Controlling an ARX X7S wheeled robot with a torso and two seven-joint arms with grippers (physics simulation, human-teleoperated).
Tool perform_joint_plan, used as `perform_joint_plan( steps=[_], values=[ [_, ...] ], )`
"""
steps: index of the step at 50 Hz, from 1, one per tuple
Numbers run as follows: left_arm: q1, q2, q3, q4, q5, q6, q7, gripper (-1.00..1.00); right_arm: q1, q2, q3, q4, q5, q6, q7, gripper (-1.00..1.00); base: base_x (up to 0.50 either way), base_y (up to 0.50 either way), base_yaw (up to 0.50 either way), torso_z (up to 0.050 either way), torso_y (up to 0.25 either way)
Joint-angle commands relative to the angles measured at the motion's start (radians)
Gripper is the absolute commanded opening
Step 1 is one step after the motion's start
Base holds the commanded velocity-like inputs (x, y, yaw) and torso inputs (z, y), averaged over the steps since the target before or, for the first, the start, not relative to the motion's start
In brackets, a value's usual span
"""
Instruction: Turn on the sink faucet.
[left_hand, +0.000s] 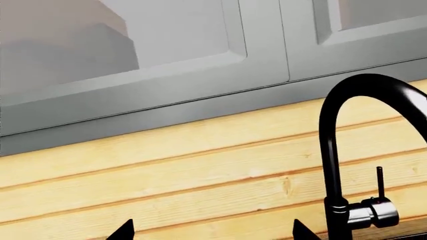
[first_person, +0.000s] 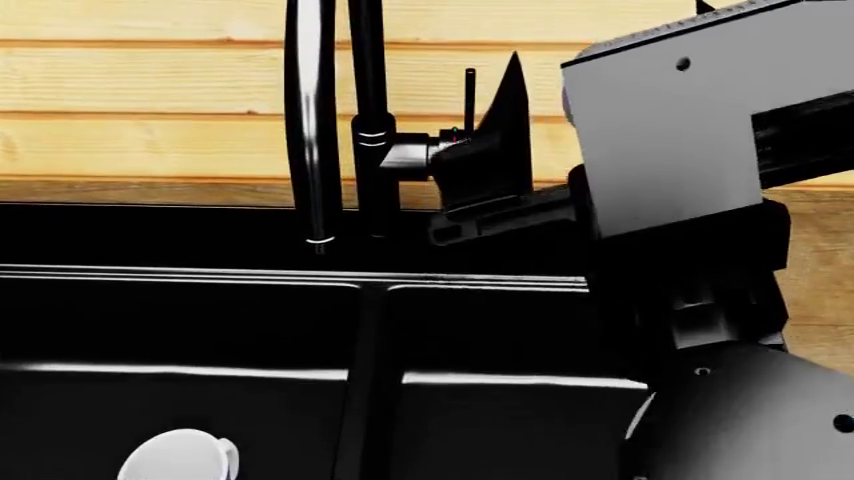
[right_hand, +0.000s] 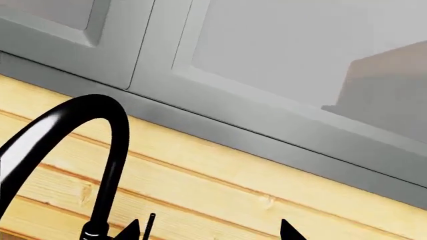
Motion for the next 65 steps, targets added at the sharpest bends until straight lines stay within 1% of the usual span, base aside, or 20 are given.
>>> perform_joint_plan(
  steps=[1,21,25,29,37,40,65],
  values=[
    [0.016,0.0,0.006,-0.011,0.012,0.0,-0.001,1.0,-0.009,-0.032,-0.058,0.163,-0.131,-0.099,-0.134,1.0,0.0,0.0,0.0,0.0,0.0],
    [0.025,0.003,0.02,-0.013,0.031,-0.001,0.003,1.0,0.008,-0.113,-0.154,0.424,-0.257,-0.222,-0.297,1.0,0.0,0.0,0.0,0.0,0.0],
    [0.023,0.007,0.032,-0.016,0.042,-0.007,0.005,1.0,0.031,-0.13,-0.171,0.458,-0.271,-0.227,-0.316,1.0,0.0,0.0,0.0,0.0,0.0],
    [0.023,0.013,0.046,-0.021,0.062,-0.011,0.019,1.0,0.058,-0.152,-0.204,0.54,-0.309,-0.249,-0.356,1.0,0.0,0.0,0.0,0.0,0.0],
    [0.025,0.015,0.054,-0.024,0.075,-0.011,0.025,1.0,0.087,-0.174,-0.229,0.584,-0.331,-0.258,-0.379,1.0,0.0,0.0,0.0,0.0,0.0],
    [0.012,0.015,0.076,-0.016,0.102,-0.027,0.032,1.0,0.104,-0.178,-0.234,0.598,-0.337,-0.257,-0.385,1.0,0.0,0.0,0.0,0.0,0.0],
    [0.026,0.005,0.071,-0.013,0.099,-0.013,0.043,1.0,0.197,-0.209,-0.262,0.634,-0.342,-0.225,-0.404,1.0,0.0,0.0,0.0,0.029,-0.203]
  ],
)
